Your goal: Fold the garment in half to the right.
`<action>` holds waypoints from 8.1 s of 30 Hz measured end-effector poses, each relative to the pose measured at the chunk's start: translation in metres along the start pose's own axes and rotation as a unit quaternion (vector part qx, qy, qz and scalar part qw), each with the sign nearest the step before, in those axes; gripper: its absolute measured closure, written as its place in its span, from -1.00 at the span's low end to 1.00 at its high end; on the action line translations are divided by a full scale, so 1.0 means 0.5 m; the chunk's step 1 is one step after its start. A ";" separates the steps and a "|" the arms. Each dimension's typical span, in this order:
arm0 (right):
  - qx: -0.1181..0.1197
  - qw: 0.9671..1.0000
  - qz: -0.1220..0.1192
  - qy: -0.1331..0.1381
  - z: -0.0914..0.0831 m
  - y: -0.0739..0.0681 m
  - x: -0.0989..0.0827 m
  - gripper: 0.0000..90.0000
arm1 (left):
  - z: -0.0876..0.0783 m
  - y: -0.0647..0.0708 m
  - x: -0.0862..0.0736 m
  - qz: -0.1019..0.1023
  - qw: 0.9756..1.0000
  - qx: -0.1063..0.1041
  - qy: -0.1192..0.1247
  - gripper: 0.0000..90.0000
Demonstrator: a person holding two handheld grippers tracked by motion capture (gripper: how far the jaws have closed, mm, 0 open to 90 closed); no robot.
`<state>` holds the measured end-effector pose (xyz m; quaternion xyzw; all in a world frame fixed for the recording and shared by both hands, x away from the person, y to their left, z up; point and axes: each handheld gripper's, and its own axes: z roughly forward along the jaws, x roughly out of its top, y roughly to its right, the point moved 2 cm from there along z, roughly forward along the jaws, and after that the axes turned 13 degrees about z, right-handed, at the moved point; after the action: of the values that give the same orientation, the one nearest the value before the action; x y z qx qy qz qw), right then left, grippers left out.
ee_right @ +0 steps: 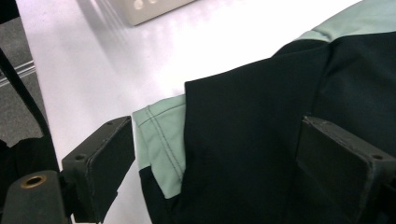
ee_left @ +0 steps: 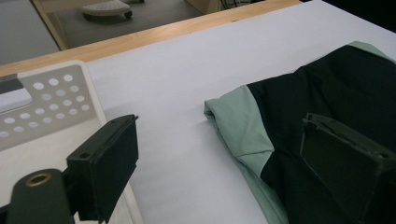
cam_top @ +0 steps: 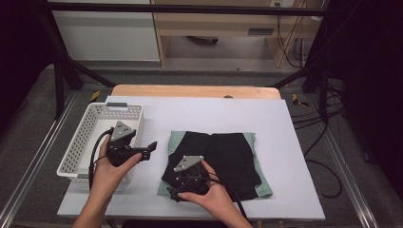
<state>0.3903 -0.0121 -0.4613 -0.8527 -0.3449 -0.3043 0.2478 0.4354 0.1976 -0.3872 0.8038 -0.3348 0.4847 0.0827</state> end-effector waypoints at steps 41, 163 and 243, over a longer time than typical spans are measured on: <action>-0.047 0.998 -0.028 -0.016 0.090 -0.004 0.011 0.75 | 0.006 0.032 0.010 0.015 1.000 0.000 0.016 -0.69; 0.018 0.990 -0.051 0.129 -0.077 -0.040 0.118 0.84 | 0.127 0.019 0.139 0.008 0.997 -0.072 -0.040 0.80; 0.016 0.988 -0.037 0.148 -0.022 -0.074 0.170 0.83 | 0.122 -0.052 0.114 -0.001 0.995 -0.038 -0.095 0.78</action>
<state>0.4082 0.0418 -0.3870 -0.7808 -0.3404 -0.4304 0.2988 0.5131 0.1636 -0.3658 0.8427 -0.3587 0.3931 0.0817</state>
